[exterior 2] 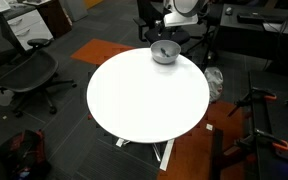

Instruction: Put the marker in the bowl

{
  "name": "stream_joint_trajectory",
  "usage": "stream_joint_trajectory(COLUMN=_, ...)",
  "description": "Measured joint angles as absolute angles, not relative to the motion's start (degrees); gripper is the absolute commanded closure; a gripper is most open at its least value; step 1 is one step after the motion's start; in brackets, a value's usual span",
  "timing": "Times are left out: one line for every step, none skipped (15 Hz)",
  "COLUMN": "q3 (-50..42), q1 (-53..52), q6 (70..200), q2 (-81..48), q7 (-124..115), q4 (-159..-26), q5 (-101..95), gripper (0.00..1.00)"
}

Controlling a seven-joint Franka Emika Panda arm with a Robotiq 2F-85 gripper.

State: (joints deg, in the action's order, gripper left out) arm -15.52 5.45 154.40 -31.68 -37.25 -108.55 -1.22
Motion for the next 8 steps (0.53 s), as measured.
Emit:
stream_joint_trajectory(q3=-15.52, q1=5.48, q6=154.49, q2=-31.88, q7=-37.25, q4=-108.36, q5=-0.77, gripper=0.03)
stream_joint_trajectory(q3=-15.52, q1=5.51, q6=154.54, q2=-32.02, q7=-37.25, q4=-108.18, q5=-0.49, gripper=0.01)
stream_joint_trajectory(q3=-15.52, q1=5.52, q6=154.57, q2=-32.13, q7=-37.25, q4=-108.01, q5=-0.28, gripper=0.0)
stream_joint_trajectory(q3=-15.52, q1=5.52, q6=154.58, q2=-32.22, q7=-37.25, q4=-107.81, q5=-0.1, gripper=0.0)
stream_joint_trajectory(q3=-15.52, q1=5.52, q6=154.59, q2=-32.28, q7=-37.25, q4=-107.66, q5=0.09, gripper=0.0)
stream_joint_trajectory(q3=-15.52, q1=5.52, q6=154.63, q2=-32.31, q7=-37.25, q4=-107.56, q5=0.39, gripper=0.0)
stream_joint_trajectory(q3=-15.52, q1=5.53, q6=154.67, q2=-32.33, q7=-37.25, q4=-107.48, q5=0.68, gripper=0.0)
stream_joint_trajectory(q3=-15.52, q1=5.53, q6=154.76, q2=-32.35, q7=-37.25, q4=-107.42, q5=0.98, gripper=0.0)
